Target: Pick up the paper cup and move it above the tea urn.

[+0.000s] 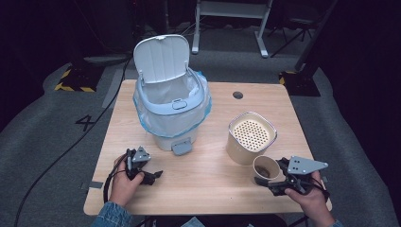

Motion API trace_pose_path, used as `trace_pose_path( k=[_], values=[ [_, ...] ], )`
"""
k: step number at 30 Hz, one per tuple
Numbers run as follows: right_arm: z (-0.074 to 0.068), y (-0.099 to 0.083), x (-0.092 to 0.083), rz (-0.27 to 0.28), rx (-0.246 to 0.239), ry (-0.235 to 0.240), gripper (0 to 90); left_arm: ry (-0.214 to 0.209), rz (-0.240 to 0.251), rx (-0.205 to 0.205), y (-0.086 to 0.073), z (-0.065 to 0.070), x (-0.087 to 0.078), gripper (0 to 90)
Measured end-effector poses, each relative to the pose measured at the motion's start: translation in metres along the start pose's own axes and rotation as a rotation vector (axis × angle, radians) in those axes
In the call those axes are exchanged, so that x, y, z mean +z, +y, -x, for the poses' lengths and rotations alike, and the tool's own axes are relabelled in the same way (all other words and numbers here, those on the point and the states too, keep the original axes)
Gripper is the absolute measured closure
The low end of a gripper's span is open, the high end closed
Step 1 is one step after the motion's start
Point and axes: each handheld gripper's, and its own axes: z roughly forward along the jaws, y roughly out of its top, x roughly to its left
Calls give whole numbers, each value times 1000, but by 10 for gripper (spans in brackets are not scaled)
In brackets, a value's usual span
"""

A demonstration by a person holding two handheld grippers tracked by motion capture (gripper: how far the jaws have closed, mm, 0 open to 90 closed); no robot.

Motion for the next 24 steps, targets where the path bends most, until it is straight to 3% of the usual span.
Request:
trace_pose_path(
  k=[14, 24],
  values=[
    [22, 39, -26, 32, 19, -60, 314, 0, 0, 1, 0, 0, 0, 107],
    [38, 68, -31, 33, 5, -124, 314, -1, -2, -3, 1, -1, 1, 104]
  ],
)
